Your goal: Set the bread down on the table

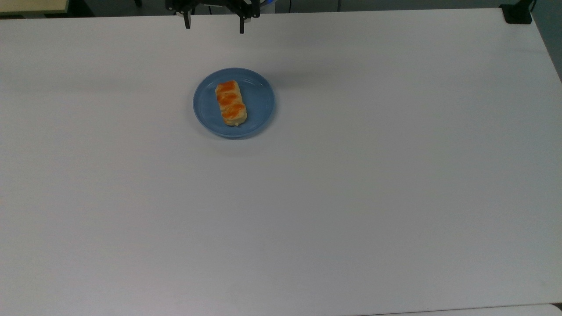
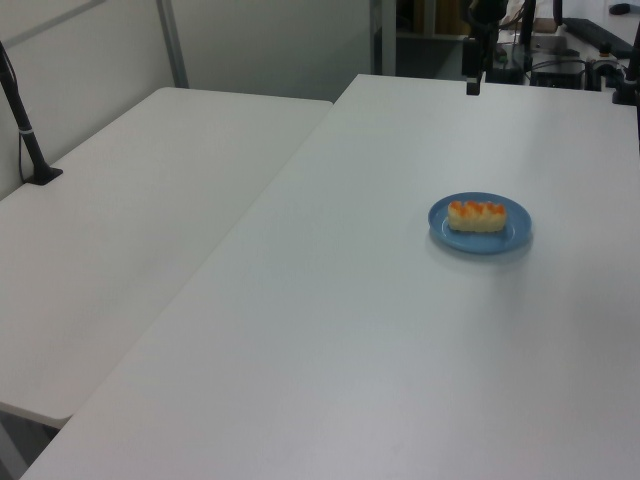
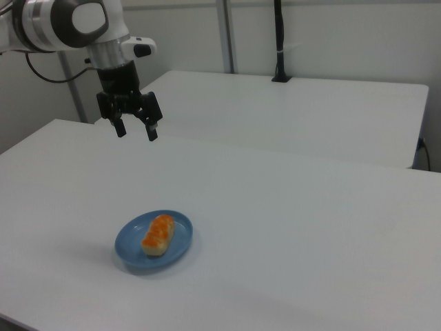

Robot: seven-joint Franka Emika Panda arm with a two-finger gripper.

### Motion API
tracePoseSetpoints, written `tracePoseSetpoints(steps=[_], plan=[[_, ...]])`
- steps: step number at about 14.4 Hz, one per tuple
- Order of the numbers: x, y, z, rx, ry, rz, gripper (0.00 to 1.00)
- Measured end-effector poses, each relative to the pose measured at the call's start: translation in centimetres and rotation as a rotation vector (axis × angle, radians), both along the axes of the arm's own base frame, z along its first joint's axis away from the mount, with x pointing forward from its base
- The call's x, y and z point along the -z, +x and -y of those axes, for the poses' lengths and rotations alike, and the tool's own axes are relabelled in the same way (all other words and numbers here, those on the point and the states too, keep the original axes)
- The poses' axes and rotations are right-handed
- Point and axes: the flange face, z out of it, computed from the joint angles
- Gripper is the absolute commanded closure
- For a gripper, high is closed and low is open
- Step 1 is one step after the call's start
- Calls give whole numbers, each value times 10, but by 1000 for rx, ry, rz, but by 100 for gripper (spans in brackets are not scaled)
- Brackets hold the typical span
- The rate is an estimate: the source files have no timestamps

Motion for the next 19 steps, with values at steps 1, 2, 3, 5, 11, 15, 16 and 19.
tracePoseSetpoints(steps=[1,2,3,5,11,15,16,19], plan=[[0,0,0,0,1,0,0],[0,0,0,0,1,0,0],[0,0,-1,-1,2,-1,0],[1,0,-3,-4,2,-2,0],[2,0,-7,-46,5,-7,0],[2,0,-10,-61,19,-9,0],[3,0,-11,-62,19,-10,0],[11,3,-11,-64,19,-26,0]])
